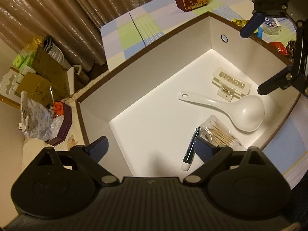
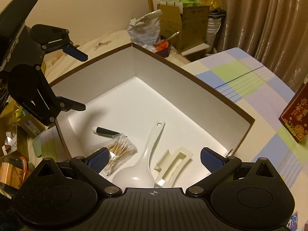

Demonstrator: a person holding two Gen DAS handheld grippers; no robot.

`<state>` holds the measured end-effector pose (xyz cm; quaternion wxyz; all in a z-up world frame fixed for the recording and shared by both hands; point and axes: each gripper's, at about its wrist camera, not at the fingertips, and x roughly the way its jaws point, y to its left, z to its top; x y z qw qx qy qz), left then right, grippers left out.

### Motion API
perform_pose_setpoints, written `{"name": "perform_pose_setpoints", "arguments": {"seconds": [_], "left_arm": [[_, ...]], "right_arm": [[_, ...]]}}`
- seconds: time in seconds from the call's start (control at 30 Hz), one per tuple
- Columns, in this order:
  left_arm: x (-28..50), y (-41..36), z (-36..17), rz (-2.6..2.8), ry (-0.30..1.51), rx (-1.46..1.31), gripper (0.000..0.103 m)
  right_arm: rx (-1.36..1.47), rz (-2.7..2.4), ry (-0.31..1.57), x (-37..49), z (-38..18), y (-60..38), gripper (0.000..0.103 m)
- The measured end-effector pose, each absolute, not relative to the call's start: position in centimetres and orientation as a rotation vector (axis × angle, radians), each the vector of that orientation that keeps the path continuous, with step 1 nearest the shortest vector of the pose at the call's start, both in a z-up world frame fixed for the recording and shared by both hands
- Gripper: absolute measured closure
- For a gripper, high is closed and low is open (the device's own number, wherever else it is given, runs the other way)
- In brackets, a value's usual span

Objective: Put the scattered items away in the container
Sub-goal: 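Carry the black tube and white ladle into the box and release them, then withdraw both tools from the box toward the red packet and dark scrunchie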

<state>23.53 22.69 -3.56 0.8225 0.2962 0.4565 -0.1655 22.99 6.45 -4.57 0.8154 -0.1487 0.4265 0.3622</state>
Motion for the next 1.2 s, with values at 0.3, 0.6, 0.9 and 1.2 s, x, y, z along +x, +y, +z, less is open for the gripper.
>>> {"name": "perform_pose_setpoints", "arguments": {"seconds": [0.3,0.6,0.9,1.2], "left_arm": [[21.1,21.5,-1.8,-0.294,0.943,0.623,0.009],[17.4,19.3,0.1,-0.221,0.922,0.626,0.008],[13.1,16.4,1.5,-0.164,0.910,0.590,0.008],[8.9,13.6,2.1,-0.112,0.902,0.531,0.008]], "right_arm": [[-0.300,0.763,0.856,20.9,-3.1,4.2,0.000],[-0.278,0.762,0.809,17.9,-1.7,0.5,0.000],[-0.226,0.741,0.801,14.9,-1.0,-4.5,0.000],[-0.157,0.722,0.795,12.4,-0.5,-10.0,0.000]]}}
